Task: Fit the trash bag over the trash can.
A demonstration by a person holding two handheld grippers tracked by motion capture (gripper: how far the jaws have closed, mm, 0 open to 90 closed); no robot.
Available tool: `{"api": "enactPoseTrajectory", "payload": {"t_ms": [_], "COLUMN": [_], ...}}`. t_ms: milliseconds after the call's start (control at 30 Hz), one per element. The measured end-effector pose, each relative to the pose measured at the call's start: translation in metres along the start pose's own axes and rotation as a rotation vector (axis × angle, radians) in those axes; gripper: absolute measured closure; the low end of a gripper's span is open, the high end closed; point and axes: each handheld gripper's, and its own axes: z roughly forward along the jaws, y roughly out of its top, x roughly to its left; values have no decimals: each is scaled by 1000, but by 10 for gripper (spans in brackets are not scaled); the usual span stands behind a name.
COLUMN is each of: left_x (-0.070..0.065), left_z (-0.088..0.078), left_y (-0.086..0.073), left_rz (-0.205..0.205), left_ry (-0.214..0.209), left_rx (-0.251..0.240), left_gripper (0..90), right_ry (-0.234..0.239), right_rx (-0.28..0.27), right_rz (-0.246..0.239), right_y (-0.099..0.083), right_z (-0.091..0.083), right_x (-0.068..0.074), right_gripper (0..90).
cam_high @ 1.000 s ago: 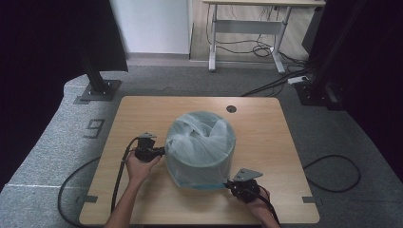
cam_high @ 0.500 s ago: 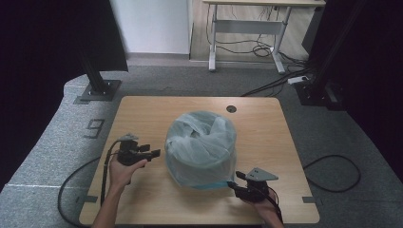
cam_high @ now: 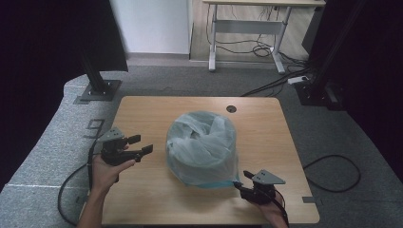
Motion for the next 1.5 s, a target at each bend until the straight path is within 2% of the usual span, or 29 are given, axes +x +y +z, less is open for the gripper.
{"api": "enactPoseTrajectory", "payload": {"t_ms": [67, 200, 400, 600, 833, 933, 1067, 1267, 1500], "left_x": [-8, -22, -36, -52, -70, -76, -82, -87, -88], "left_z": [0, 4, 19, 34, 51, 61, 76, 94, 105], "left_y": [8, 23, 40, 55, 70, 73, 70, 64, 69], "left_rz": [18, 40, 55, 88, 136, 155, 162, 175, 187], "left_ry": [0, -33, -59, -67, -73, -83, -94, -88, -64], "left_rx": [6, -2, 11, 35, 66, 107, 166, 268, 375], "left_gripper": [257, 259, 277, 286, 293, 294, 296, 313, 346], "right_ry": [2, 3, -25, -42, -52, -52, -46, -46, -33], "right_rx": [-7, -21, -36, -62, -83, -81, -78, -74, -65], "right_rz": [0, 7, 46, 85, 118, 140, 141, 149, 143], "right_y": [1, 2, 0, -3, -4, -6, -7, -8, -9], "right_z": [-2, -9, -20, -31, -37, -39, -41, -42, -39], "right_x": [-2, -5, -16, -28, -35, -37, -37, -36, -33], "right_gripper": [382, 364, 300, 293, 294, 295, 294, 300, 307]}}
